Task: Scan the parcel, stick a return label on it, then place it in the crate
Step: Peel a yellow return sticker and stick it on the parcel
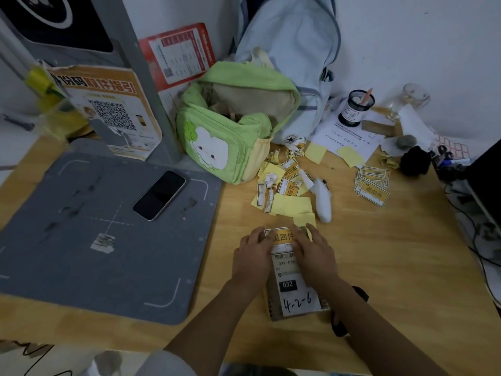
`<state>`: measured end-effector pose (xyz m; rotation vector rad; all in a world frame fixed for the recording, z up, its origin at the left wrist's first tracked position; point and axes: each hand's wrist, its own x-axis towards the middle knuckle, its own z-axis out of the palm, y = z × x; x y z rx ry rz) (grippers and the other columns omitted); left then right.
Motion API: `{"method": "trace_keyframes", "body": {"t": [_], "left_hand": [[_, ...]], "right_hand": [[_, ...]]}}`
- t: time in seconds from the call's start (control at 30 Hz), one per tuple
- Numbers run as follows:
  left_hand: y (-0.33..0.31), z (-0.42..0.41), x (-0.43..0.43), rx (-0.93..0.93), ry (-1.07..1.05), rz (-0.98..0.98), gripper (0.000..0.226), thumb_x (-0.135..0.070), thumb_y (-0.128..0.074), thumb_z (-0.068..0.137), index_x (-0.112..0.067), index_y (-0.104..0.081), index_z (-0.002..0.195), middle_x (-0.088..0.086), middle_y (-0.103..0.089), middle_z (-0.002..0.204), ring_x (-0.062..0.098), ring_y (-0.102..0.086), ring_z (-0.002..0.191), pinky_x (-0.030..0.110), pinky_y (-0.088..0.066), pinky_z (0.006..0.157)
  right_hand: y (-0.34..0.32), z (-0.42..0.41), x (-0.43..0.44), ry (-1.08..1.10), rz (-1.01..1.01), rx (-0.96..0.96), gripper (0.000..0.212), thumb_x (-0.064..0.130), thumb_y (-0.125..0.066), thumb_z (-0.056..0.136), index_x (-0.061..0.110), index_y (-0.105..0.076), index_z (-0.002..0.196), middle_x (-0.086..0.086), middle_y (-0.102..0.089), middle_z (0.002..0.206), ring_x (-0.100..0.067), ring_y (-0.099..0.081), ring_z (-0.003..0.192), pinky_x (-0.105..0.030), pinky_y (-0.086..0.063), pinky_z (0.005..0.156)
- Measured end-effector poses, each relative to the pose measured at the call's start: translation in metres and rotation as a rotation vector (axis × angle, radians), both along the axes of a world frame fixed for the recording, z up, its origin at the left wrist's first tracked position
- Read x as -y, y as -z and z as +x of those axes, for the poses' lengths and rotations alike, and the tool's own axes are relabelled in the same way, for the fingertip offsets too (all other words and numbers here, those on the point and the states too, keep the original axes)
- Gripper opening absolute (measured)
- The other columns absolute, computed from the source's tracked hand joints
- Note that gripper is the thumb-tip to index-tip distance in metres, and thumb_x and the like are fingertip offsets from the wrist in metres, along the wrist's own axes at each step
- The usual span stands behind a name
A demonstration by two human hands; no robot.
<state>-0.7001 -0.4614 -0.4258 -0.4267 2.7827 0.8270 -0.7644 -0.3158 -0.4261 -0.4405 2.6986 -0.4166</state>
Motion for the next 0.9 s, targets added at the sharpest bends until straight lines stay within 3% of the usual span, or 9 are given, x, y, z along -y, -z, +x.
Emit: {"method": "trace_keyframes", "body": {"t": [0.1,0.17,0.3,0.37,0.43,0.53,0.6,0.8,0.9], "left_hand": [[0.003,0.0,-0.003,0.022,-0.017,0.063,0.049,-0.037,-0.032,0.098,-0.034,-0.027,0.147,-0.004,-0.02,0.158,0.024,-0.034,0.133,0.045,-0.042,0.102],[0.005,-0.001,-0.003,0.034,-0.028,0.102,0.05,-0.038,-0.032,0.098,-0.034,-0.025,0.148,-0.005,-0.015,0.159,0.023,-0.036,0.133,0.045,-0.043,0.102],[0.007,0.0,-0.005,0.001,-0.111,0.255,0.058,-0.037,-0.035,0.098,-0.026,-0.015,0.151,-0.004,-0.013,0.16,0.024,-0.041,0.134,0.043,-0.043,0.106],[0.009,0.001,-0.009,0.017,-0.213,0.363,0.065,-0.035,-0.039,0.098,-0.019,-0.008,0.152,-0.001,-0.019,0.159,0.023,-0.042,0.135,0.037,-0.04,0.107],[0.011,0.002,-0.014,0.049,-0.322,0.432,0.065,-0.036,-0.041,0.097,-0.014,-0.012,0.151,0.005,-0.042,0.148,0.025,-0.052,0.126,0.035,-0.046,0.101],[0.007,0.0,-0.019,0.044,-0.425,0.442,0.037,-0.032,-0.042,0.097,-0.01,-0.044,0.126,0.009,-0.065,0.118,0.026,-0.063,0.105,0.039,-0.054,0.086],[-0.002,-0.002,-0.019,0.011,-0.45,0.415,0.03,-0.03,-0.041,0.097,-0.012,-0.049,0.119,0.009,-0.066,0.113,0.026,-0.064,0.099,0.037,-0.054,0.082],[-0.039,-0.018,-0.012,-0.116,-0.416,0.363,0.031,-0.034,-0.043,0.096,-0.015,-0.051,0.12,0.006,-0.067,0.112,0.025,-0.064,0.101,0.03,-0.048,0.078],[-0.066,-0.034,-0.006,-0.179,-0.417,0.383,0.028,-0.032,-0.044,0.095,-0.017,-0.052,0.118,0.003,-0.066,0.113,0.024,-0.063,0.103,0.028,-0.046,0.078]], "right_hand": [[0.006,0.0,-0.003,0.002,-0.058,0.065,0.053,0.045,-0.026,0.099,0.038,-0.015,0.15,-0.011,-0.033,0.152,-0.029,-0.04,0.133,-0.045,-0.038,0.104],[0.006,0.002,-0.005,0.023,-0.142,0.137,0.053,0.046,-0.025,0.098,0.041,-0.013,0.149,-0.012,-0.045,0.139,-0.026,-0.053,0.116,-0.039,-0.047,0.091],[0.001,0.006,-0.003,0.105,-0.307,0.22,0.054,0.045,-0.026,0.099,0.04,-0.009,0.15,-0.007,-0.057,0.118,-0.012,-0.055,0.088,-0.021,-0.041,0.063],[0.0,0.012,-0.002,0.225,-0.411,0.264,0.058,0.043,-0.03,0.099,0.033,-0.006,0.152,0.0,-0.058,0.12,-0.011,-0.059,0.09,-0.022,-0.045,0.068],[0.002,0.018,-0.002,0.4,-0.472,0.332,0.062,0.047,-0.031,0.098,0.027,-0.01,0.152,-0.004,-0.058,0.125,-0.023,-0.062,0.104,-0.034,-0.049,0.085],[0.0,0.014,0.001,0.457,-0.44,0.378,0.045,0.043,-0.031,0.099,0.013,-0.048,0.128,-0.01,-0.065,0.117,-0.027,-0.064,0.103,-0.044,-0.051,0.092],[-0.009,0.01,0.005,0.461,-0.453,0.39,0.038,0.039,-0.033,0.099,0.012,-0.056,0.114,-0.011,-0.066,0.109,-0.026,-0.064,0.099,-0.047,-0.051,0.091],[-0.044,-0.006,0.01,0.462,-0.522,0.316,0.041,0.038,-0.036,0.099,0.012,-0.058,0.121,-0.01,-0.067,0.113,-0.027,-0.062,0.105,-0.045,-0.049,0.095],[-0.071,-0.022,0.018,0.461,-0.564,0.276,0.039,0.035,-0.038,0.099,0.011,-0.058,0.122,-0.009,-0.067,0.107,-0.025,-0.063,0.098,-0.038,-0.051,0.088]]}}
